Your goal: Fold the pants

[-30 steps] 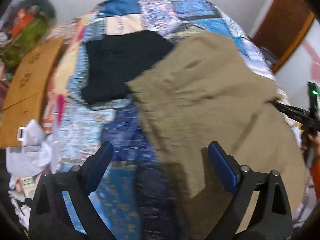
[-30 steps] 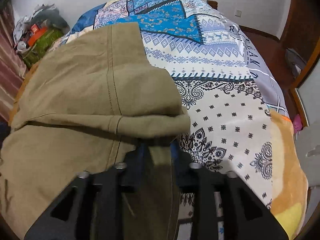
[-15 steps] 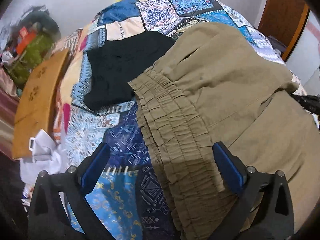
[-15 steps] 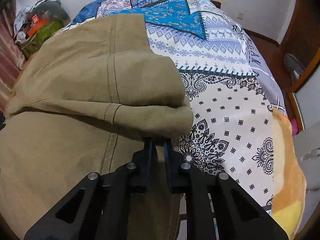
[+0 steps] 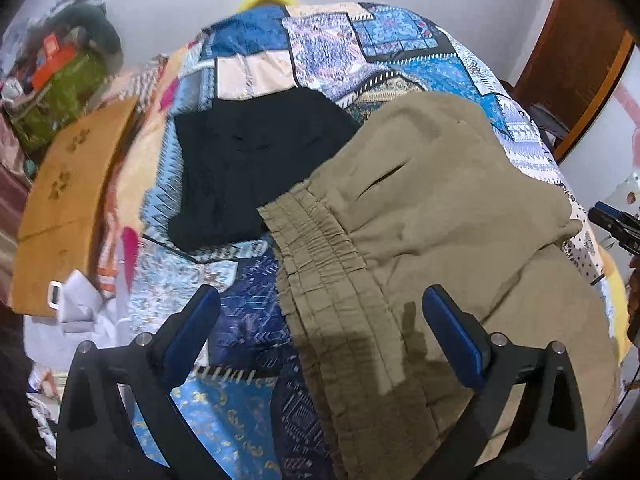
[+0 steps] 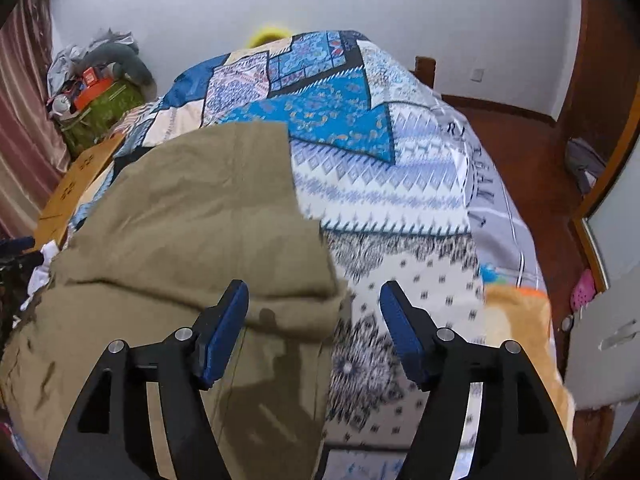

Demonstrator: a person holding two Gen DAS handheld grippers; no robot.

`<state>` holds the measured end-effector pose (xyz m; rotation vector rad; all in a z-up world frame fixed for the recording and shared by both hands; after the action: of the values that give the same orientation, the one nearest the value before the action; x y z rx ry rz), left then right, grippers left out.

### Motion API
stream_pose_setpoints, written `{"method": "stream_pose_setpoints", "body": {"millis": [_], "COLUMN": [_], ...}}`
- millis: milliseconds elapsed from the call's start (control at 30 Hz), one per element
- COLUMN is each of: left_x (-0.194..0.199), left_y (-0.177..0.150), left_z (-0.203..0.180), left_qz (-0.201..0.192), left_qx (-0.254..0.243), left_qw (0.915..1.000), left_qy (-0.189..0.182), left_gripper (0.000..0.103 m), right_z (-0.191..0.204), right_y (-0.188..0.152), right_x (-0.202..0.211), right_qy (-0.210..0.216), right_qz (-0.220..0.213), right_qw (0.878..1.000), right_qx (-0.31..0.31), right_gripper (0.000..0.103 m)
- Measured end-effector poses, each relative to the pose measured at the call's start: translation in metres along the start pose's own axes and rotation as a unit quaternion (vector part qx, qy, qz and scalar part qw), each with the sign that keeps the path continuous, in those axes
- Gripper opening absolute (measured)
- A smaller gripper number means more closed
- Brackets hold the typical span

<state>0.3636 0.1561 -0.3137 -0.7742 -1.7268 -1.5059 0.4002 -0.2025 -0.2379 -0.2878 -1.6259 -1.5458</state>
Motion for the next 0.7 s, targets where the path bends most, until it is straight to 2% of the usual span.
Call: {"method": "stream_pose_setpoints", "body": {"millis": [133, 267, 300, 333, 367, 400, 467, 633, 700], "left_x": [-0.029, -0.045, -0.048, -0.051, -0.053, -0.052, -0.045, -0.038, -0.039], "left_y": [-0.010, -0.016, -0.018, -0.019, -0.019, -0.017, -0.009, -0.005, -0.003], "left_z": [0.002, 0.004, 0.005, 0.006, 0.007, 0.011, 0.021, 0.017, 0.019], "left_qz": [0.035, 0.055, 0.061, 0.066, 0.065, 0.051, 0.004, -0.030, -0.033], "left_qx": [0.015, 0.058, 0.066, 0.075, 0.077, 0.069, 0.037, -0.026, -0.041], "left_qw": [0.9992, 0.9953, 0.9939, 0.9923, 0.9918, 0.9944, 0.9992, 0.9963, 0.9951], "left_qy": [-0.014, -0.054, -0.064, -0.073, -0.079, -0.061, 0.012, 0.076, 0.084], "left_gripper": [0.102, 0.103, 0.103, 0.103, 0.103, 0.103, 0.101, 0.100, 0.100], "right_z": [-0.003, 0.005, 0.007, 0.010, 0.012, 0.013, 0.017, 0.022, 0.019], "right_y": [0.002, -0.011, -0.015, -0.018, -0.022, -0.024, -0.028, -0.032, -0.033], "right_x": [-0.024, -0.052, -0.057, -0.062, -0.067, -0.070, -0.071, -0.074, -0.077], "right_qy": [0.013, 0.054, 0.059, 0.066, 0.063, 0.053, 0.050, 0.031, 0.026], "right_qz": [0.013, 0.061, 0.069, 0.080, 0.089, 0.088, 0.090, 0.090, 0.093], "right_qw": [1.000, 0.995, 0.994, 0.993, 0.993, 0.994, 0.995, 0.995, 0.995], "right_qx": [-0.022, -0.052, -0.053, -0.053, -0.048, -0.040, -0.018, 0.022, 0.020], "right_gripper": [0.065, 0.063, 0.054, 0.040, 0.037, 0.030, 0.023, 0.021, 0.020]}}
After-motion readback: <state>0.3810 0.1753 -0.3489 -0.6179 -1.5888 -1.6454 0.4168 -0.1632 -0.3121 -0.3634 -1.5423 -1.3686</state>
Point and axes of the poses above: each gripper's, at about its wrist camera, not at the fingertips, and x roughly against the way its jaws point, z to its left, y to its top, the point moved 9 cm from there along -x, roughly the way its jaws point, and after that the axes turned 7 degrees about -z, right-handed, at the moved point
